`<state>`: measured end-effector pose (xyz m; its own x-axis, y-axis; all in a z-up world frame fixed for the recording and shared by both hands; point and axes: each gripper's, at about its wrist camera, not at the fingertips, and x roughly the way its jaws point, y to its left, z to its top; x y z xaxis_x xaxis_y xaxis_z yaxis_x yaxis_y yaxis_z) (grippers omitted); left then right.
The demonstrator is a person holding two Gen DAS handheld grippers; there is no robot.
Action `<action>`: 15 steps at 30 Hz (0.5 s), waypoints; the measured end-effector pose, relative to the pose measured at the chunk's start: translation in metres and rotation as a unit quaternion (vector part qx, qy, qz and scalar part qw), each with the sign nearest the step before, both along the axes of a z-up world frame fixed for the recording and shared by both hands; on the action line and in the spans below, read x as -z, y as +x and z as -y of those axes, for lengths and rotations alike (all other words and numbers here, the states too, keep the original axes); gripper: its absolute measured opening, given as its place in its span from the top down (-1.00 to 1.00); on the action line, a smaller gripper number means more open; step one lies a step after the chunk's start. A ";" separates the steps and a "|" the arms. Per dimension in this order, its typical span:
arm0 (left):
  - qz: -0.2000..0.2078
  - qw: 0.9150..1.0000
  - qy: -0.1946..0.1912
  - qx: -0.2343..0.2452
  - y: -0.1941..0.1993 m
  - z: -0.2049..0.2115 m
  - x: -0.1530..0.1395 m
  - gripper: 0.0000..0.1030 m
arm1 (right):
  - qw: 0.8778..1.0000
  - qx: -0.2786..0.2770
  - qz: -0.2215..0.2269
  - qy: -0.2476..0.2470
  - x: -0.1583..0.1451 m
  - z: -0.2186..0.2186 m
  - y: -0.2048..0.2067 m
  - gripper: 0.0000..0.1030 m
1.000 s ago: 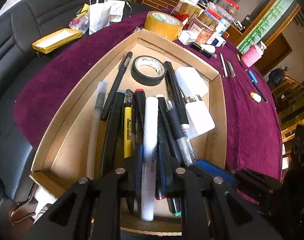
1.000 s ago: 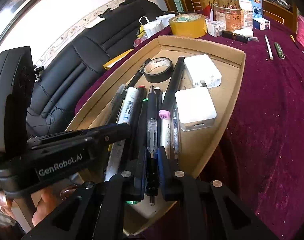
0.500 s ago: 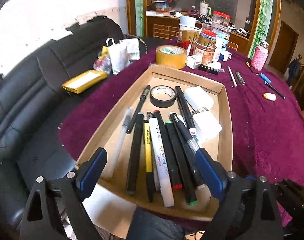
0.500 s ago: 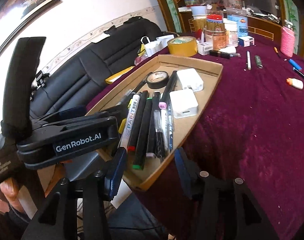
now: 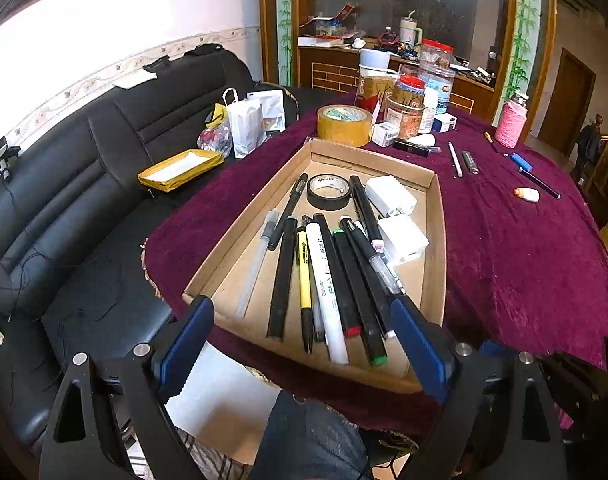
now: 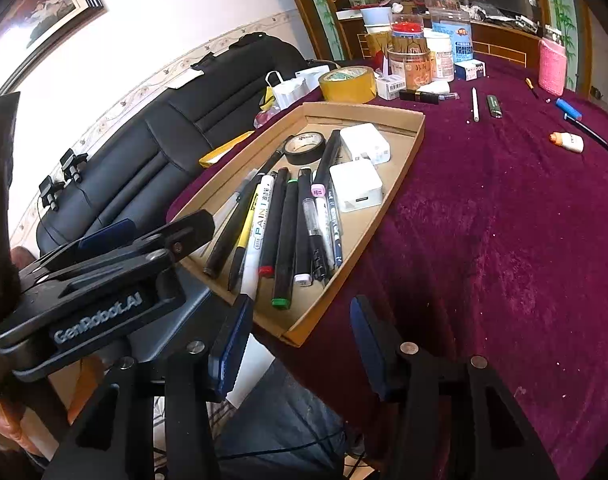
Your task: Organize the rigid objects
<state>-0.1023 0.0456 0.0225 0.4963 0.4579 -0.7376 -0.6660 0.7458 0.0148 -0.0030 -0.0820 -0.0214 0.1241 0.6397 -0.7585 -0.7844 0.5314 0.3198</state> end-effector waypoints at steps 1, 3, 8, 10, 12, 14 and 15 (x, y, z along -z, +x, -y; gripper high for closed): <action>0.001 1.000 0.004 0.002 -0.003 0.002 -0.001 -0.74 | 1.000 -0.001 0.002 0.000 -0.001 0.000 -0.002 -0.07; 0.005 1.000 0.012 0.004 -0.008 0.005 -0.004 -0.74 | 1.000 -0.003 0.008 -0.002 -0.003 -0.001 -0.006 -0.07; 0.008 1.000 0.014 0.005 -0.013 0.006 -0.006 -0.74 | 1.000 -0.005 0.016 -0.004 -0.006 -0.004 -0.014 -0.08; 0.008 1.000 0.014 0.004 -0.015 0.005 -0.007 -0.74 | 1.000 -0.008 0.018 -0.005 -0.006 -0.006 -0.017 -0.08; 0.010 1.000 0.013 0.003 -0.016 0.004 -0.007 -0.74 | 1.000 -0.009 0.019 -0.007 -0.006 -0.008 -0.019 -0.08; 0.011 1.000 0.012 0.003 -0.017 0.004 -0.007 -0.74 | 1.000 -0.012 0.021 -0.009 -0.006 -0.010 -0.020 -0.08; 0.013 1.000 0.011 0.002 -0.017 0.004 -0.007 -0.74 | 1.000 -0.012 0.023 -0.010 -0.006 -0.011 -0.020 -0.08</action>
